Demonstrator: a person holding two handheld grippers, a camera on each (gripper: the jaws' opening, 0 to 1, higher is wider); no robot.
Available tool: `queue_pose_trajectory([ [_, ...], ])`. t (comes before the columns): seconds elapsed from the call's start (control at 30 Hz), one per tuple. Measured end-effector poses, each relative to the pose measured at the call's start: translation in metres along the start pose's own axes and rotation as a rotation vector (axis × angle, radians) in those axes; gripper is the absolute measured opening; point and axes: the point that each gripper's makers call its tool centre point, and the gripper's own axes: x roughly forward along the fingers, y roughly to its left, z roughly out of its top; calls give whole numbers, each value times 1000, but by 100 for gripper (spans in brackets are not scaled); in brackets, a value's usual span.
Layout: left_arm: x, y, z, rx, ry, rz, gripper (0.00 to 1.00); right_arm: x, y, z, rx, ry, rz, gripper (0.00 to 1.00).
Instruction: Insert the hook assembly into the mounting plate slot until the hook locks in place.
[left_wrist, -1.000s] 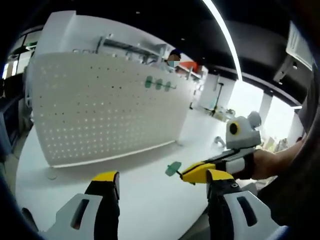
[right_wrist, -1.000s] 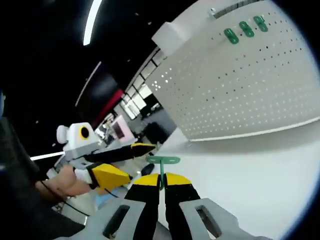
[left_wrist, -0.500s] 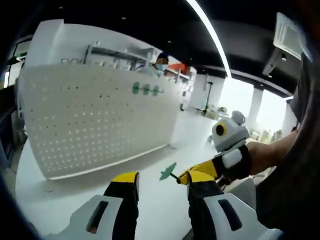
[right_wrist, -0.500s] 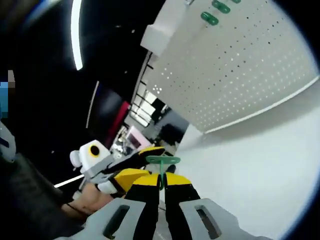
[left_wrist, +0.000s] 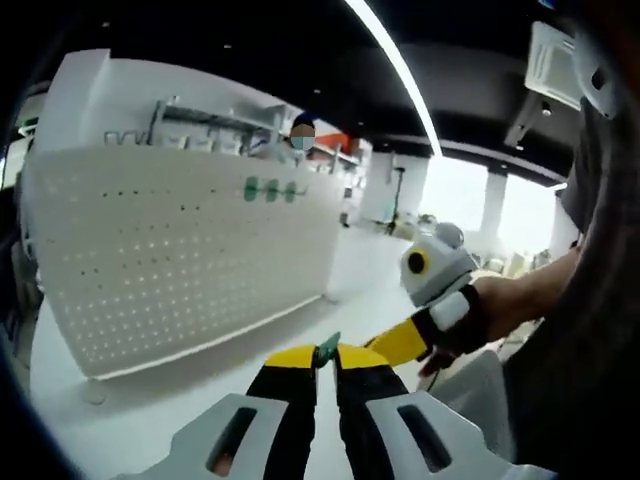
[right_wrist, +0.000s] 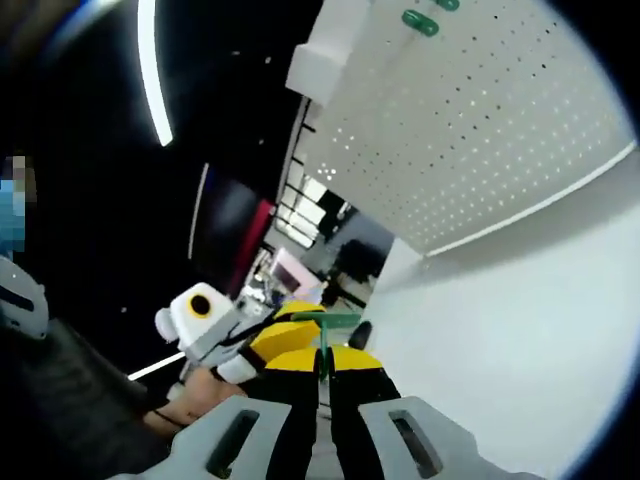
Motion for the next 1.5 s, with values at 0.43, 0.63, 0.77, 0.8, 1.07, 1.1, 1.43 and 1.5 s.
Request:
queue_pose_trajectory([
  [0.43,3,1,-2,69,51,26,3,-2,-1,4,-42,-2,-13,1],
  [0.63,2,10,-6,72,92,77,3,-4,-4,9,-218,20,-51,0],
  [0.77,-3,20,-8,20,107,122,3,-11,-16,11,-414,74,-155,0],
  [0.8,-6,24,-9,-33,107,144,3,-13,-19,11,-471,94,-185,0],
  [1.07,-17,39,-17,-306,76,189,3,-25,-29,27,-713,85,-369,0],
  [1.1,-19,41,-14,-353,52,191,3,-27,-30,27,-742,101,-387,0],
  [1.43,-22,46,-26,-447,89,214,3,-15,-11,22,-824,130,-366,5],
  [1.5,-19,43,-30,-482,97,208,3,-10,-6,17,-834,141,-346,6],
])
